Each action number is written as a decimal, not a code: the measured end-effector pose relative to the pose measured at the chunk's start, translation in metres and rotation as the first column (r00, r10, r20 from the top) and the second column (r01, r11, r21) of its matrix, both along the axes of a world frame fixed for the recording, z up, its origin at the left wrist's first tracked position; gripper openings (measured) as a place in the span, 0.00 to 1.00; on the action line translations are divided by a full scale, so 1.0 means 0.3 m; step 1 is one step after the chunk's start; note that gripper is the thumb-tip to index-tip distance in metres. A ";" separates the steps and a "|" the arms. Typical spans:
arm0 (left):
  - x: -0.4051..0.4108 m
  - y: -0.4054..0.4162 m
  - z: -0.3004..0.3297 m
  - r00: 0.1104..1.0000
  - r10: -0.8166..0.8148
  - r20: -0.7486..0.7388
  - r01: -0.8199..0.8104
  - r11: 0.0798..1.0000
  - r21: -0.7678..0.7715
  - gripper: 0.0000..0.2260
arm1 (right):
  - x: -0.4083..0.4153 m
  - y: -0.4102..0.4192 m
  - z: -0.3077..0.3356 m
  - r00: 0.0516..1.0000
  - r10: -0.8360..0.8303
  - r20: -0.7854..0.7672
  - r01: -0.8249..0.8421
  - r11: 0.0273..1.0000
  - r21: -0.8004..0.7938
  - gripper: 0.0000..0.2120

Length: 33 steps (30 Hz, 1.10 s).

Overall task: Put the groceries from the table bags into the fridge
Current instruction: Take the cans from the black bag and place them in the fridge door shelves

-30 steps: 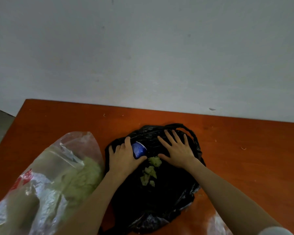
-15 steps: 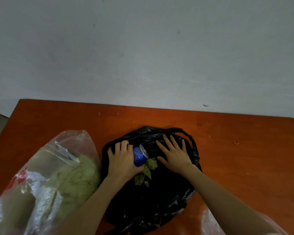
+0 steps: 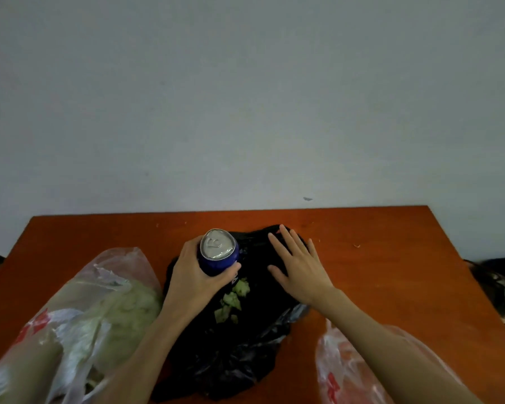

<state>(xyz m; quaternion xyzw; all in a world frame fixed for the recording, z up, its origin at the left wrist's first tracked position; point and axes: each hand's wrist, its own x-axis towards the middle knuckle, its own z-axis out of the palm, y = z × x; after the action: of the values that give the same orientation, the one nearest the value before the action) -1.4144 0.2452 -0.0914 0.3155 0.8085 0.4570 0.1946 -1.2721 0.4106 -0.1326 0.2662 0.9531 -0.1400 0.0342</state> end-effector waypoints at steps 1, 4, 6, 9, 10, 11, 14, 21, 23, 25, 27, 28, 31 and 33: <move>0.018 -0.005 0.024 1.000 -0.011 -0.014 0.011 1.000 0.028 0.28 | 0.033 -0.012 0.029 1.000 -0.020 -0.012 0.021 0.999 0.025 0.30; 0.076 -0.019 0.083 0.998 -0.054 -0.016 0.056 0.992 0.112 0.27 | 0.149 -0.064 0.121 0.991 -0.123 -0.057 0.129 0.983 0.133 0.31; 0.130 -0.025 0.121 0.995 -0.104 0.001 0.103 0.980 0.171 0.26 | 0.248 -0.119 0.173 0.967 -0.229 -0.107 0.246 0.951 0.185 0.32; 0.237 -0.032 0.152 0.976 -0.218 0.015 0.209 0.952 0.223 0.26 | 0.420 -0.229 0.213 0.907 -0.386 -0.170 0.418 0.875 0.243 0.35; 0.276 -0.035 0.160 0.958 -0.288 0.002 0.280 0.933 0.225 0.26 | 0.480 -0.273 0.219 0.878 -0.445 -0.176 0.477 0.841 0.254 0.35; 0.319 -0.040 0.170 0.929 -0.369 -0.018 0.363 0.904 0.224 0.25 | 0.540 -0.322 0.228 0.848 -0.501 -0.172 0.530 0.807 0.259 0.35; 0.462 -0.059 0.195 0.830 -0.555 -0.051 0.553 0.807 0.209 0.27 | 0.720 -0.461 0.255 0.749 -0.643 -0.163 0.660 0.700 0.272 0.36; 0.898 -0.121 0.298 0.577 -0.813 -0.079 0.807 0.553 0.207 0.28 | 1.189 -0.820 0.373 0.441 -0.874 -0.201 0.885 0.388 0.257 0.36; 1.036 -0.161 0.315 0.481 -0.876 -0.046 0.860 0.461 0.218 0.28 | 1.325 -0.930 0.388 0.347 -0.907 -0.239 0.922 0.283 0.265 0.38; 1.178 -0.209 0.325 0.391 -0.919 -0.043 0.899 0.372 0.234 0.27 | 1.453 -1.043 0.403 0.270 -0.930 -0.248 0.943 0.203 0.263 0.38; 1.326 -0.265 0.330 0.305 -0.951 -0.059 0.931 0.284 0.230 0.27 | 1.576 -1.157 0.426 0.205 -0.944 -0.257 0.963 0.148 0.225 0.37; 1.402 -0.298 0.334 0.261 -0.964 -0.062 0.942 0.240 0.233 0.27 | 1.637 -1.217 0.439 0.171 -0.947 -0.273 0.971 0.115 0.208 0.36; 1.640 -0.396 0.329 0.151 -0.987 -0.054 0.965 0.135 0.226 0.25 | 1.832 -1.401 0.463 0.082 -0.952 -0.296 0.982 0.026 0.185 0.33; 1.802 -0.473 0.321 0.098 -0.995 -0.011 0.972 0.093 0.217 0.26 | 1.975 -1.521 0.480 0.039 -0.960 -0.277 0.982 -0.015 0.190 0.33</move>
<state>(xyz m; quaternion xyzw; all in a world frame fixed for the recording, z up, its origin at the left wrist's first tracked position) -0.8737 0.1035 0.0050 0.7572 0.3323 0.2964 0.4779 -0.6796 -0.0456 0.0114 0.8477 0.5085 0.0293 -0.1484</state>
